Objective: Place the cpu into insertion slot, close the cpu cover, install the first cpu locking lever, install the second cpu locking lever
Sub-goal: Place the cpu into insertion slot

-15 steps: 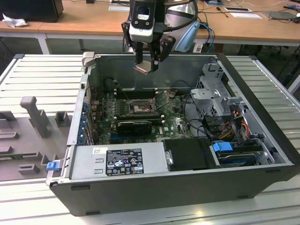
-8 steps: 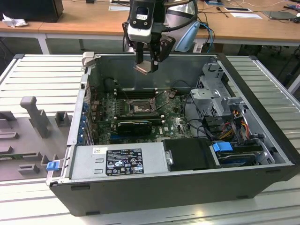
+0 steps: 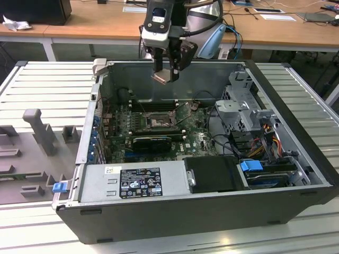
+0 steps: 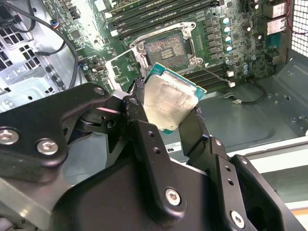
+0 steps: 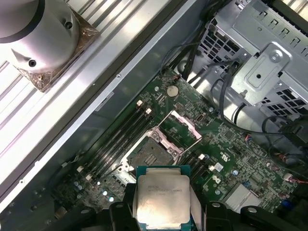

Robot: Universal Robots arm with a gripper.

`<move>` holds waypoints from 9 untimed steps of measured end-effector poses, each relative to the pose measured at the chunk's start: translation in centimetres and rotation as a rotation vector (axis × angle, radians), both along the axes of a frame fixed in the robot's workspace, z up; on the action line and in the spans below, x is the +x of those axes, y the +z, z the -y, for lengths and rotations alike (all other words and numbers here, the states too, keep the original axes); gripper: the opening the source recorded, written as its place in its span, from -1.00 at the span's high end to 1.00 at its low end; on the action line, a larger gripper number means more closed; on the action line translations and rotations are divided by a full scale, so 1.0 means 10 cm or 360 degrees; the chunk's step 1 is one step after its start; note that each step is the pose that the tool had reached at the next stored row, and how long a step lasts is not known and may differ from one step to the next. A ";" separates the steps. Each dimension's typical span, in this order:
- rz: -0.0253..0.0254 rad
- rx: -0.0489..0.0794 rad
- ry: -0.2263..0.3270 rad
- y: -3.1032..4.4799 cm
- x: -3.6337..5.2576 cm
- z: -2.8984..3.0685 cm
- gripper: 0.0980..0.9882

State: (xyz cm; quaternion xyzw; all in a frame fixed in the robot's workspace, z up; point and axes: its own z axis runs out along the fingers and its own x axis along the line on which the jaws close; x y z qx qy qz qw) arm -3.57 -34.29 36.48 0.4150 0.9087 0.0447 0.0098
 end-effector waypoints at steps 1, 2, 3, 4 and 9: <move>-0.00003 -0.0001 -0.0009 -0.004 0.000 0.000 0.03; -0.00002 0.0000 -0.0014 -0.008 0.000 0.000 0.03; -0.00002 -0.0001 -0.0019 -0.011 0.000 0.000 0.03; -0.00001 -0.0001 -0.0029 -0.019 0.000 0.000 0.03; -0.00001 -0.0002 -0.0101 -0.049 -0.001 0.001 0.03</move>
